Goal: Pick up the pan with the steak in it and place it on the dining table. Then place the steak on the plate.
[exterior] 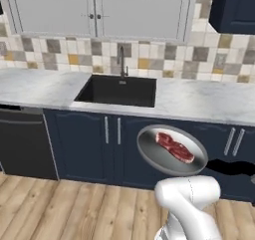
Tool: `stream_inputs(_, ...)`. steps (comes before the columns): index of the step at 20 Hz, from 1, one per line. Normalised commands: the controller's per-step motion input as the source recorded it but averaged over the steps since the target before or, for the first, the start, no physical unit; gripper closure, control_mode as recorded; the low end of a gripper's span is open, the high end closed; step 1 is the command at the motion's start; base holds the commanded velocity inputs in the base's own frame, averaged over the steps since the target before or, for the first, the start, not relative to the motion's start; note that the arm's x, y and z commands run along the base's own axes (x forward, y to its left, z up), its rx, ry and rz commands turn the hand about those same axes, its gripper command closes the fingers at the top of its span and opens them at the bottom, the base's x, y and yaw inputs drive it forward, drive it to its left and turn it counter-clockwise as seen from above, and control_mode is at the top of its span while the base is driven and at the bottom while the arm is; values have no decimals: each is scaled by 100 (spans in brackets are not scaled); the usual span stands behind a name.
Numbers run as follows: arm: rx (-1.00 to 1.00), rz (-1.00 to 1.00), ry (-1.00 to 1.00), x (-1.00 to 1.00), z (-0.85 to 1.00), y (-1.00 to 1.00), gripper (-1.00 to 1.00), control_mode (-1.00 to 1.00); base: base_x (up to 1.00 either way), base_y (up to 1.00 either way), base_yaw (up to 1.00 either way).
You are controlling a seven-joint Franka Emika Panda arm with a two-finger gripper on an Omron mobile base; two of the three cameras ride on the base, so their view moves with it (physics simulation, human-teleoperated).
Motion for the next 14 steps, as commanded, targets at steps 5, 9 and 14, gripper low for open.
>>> stream_inputs(5, 0, 0, 0, 0, 0, 0, 100, 100, -5, 0, 47)
stream_inputs(9, 0, 0, 0, 0, 0, 0, 100, 100, -6, 0, 49)
stream_inputs(14, 0, 0, 0, 0, 0, 0, 100, 100, -6, 0, 50)
